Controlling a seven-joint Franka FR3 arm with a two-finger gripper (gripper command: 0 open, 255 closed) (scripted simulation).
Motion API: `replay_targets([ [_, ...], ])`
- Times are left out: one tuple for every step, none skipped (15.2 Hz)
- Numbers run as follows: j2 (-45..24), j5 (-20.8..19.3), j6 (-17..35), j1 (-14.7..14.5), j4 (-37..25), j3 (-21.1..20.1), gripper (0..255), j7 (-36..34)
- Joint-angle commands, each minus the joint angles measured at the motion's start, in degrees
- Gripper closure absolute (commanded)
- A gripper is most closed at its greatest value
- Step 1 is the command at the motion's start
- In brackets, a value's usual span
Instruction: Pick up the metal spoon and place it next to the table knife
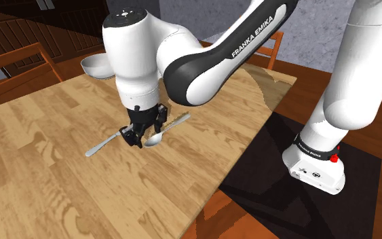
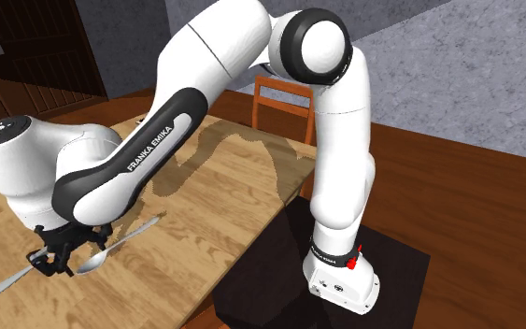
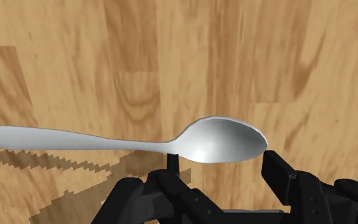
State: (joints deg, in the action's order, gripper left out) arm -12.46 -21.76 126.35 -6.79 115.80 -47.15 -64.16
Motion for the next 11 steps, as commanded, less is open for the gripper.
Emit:
replay_targets([
  [-1.23, -1.4, 1.17, -0.53, 0.49, 0.45, 255, -1.14],
  [-1.73, -2.0, 1.72, -0.74, 0.76, 0.69, 255, -1.6],
  [-2.24, -2.61, 2.27, -0.94, 1.02, 0.94, 255, -2.07],
  [-2.76, -3.22, 2.81, -1.16, 1.26, 1.19, 255, -2.54],
  [-3.53, -4.14, 3.58, -1.49, 1.59, 1.59, 255, -3.24],
  [-3.53, -4.13, 3.58, -1.5, 1.59, 1.6, 255, -3.24],
  [-3.52, -4.13, 3.58, -1.5, 1.59, 1.6, 255, -3.23],
  [-3.53, -4.13, 3.58, -1.5, 1.59, 1.6, 255, -3.24],
  [-3.53, -4.13, 3.58, -1.5, 1.59, 1.6, 255, -3.24],
  [-3.53, -4.13, 3.58, -1.5, 1.59, 1.6, 255, -3.24],
  [-3.53, -4.13, 3.58, -1.5, 1.59, 1.6, 255, -3.24],
])
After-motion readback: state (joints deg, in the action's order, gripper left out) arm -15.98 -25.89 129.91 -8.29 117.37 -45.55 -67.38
